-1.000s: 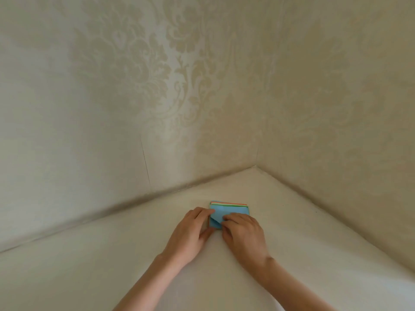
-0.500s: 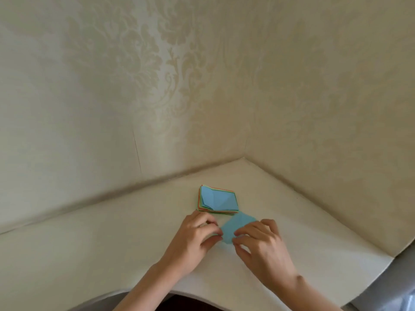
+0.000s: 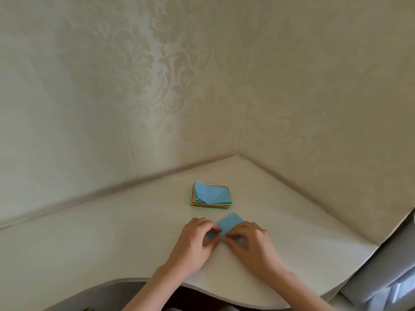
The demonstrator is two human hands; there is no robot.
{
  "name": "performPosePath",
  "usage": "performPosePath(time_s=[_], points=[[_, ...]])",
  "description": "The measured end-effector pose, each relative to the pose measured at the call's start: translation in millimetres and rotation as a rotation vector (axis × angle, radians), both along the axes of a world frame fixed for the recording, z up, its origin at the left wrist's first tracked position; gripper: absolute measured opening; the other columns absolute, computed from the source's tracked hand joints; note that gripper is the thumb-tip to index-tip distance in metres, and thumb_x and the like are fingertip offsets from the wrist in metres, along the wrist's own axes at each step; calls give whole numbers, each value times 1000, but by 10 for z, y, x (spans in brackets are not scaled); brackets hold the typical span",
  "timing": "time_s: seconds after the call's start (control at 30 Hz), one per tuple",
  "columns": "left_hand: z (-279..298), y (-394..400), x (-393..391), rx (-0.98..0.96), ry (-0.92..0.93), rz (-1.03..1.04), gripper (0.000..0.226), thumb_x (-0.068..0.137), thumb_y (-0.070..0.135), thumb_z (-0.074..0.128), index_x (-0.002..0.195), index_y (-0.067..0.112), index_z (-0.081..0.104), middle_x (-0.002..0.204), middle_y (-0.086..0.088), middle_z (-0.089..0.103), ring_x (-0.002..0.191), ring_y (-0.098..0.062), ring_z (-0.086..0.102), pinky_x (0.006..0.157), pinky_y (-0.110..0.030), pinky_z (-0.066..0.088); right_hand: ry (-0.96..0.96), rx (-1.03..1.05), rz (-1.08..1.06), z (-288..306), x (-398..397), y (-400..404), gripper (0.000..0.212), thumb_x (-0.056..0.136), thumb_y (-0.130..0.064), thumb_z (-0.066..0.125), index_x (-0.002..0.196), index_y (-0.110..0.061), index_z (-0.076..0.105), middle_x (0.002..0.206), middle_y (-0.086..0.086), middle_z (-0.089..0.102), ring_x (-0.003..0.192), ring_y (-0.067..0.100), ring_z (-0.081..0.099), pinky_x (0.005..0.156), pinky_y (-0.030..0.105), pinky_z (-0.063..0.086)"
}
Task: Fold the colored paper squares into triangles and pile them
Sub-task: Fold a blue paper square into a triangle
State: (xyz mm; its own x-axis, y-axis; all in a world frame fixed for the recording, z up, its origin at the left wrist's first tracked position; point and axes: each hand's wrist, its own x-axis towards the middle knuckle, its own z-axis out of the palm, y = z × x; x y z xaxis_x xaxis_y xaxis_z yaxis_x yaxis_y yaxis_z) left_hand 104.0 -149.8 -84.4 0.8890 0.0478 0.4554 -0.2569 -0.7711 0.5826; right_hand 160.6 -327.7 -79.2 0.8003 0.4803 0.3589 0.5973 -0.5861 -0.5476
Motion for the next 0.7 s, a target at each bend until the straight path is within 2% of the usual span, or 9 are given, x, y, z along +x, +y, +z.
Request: performPosePath(time_s=[0.07, 0.17, 0.33, 0.47, 0.57, 0.7], points=[[4, -19, 20, -42, 21, 29, 18, 82, 25, 71, 99, 28, 66, 89, 19, 62, 92, -2, 53, 84, -19, 43, 47, 28, -22, -1, 10, 32, 28, 73, -55, 59, 89, -37, 70, 82, -31, 59, 82, 0, 58, 79, 34, 50], [11, -43, 48, -76, 60, 73, 21, 80, 25, 74, 99, 29, 65, 84, 21, 61, 90, -1, 52, 82, -15, 41, 124, 64, -46, -1, 31, 57, 29, 68, -56, 65, 91, -39, 68, 82, -27, 61, 79, -1, 57, 80, 34, 49], [37, -34, 84, -149, 151, 84, 27, 77, 21, 77, 98, 31, 64, 83, 19, 63, 88, 1, 55, 79, -13, 41, 242, 17, -37, 58, 105, 82, 27, 70, -40, 79, 91, -43, 62, 81, -24, 60, 78, -1, 54, 85, 31, 46], [87, 34, 74, -235, 229, 43, 29, 79, 7, 73, 99, 28, 66, 87, 16, 69, 88, 5, 59, 77, -2, 35, 297, -20, 12, 98, 154, 23, 26, 74, -28, 78, 96, -34, 68, 81, -21, 60, 78, 0, 55, 82, 22, 45], [126, 108, 31, -253, 262, -30, 33, 83, -1, 65, 103, 24, 67, 92, 16, 71, 93, 4, 61, 82, -5, 38, 287, -45, 14, 130, 133, 22, 17, 78, -35, 73, 94, -37, 68, 84, -21, 60, 79, -2, 54, 81, 20, 43], [159, 202, -25, -238, 271, -117, 48, 77, -6, 50, 108, 27, 67, 104, 17, 68, 103, -1, 60, 91, -16, 43, 183, -133, -50, 105, 43, 108, 15, 85, -47, 64, 94, -36, 68, 95, -20, 53, 93, 2, 51, 83, 28, 32]])
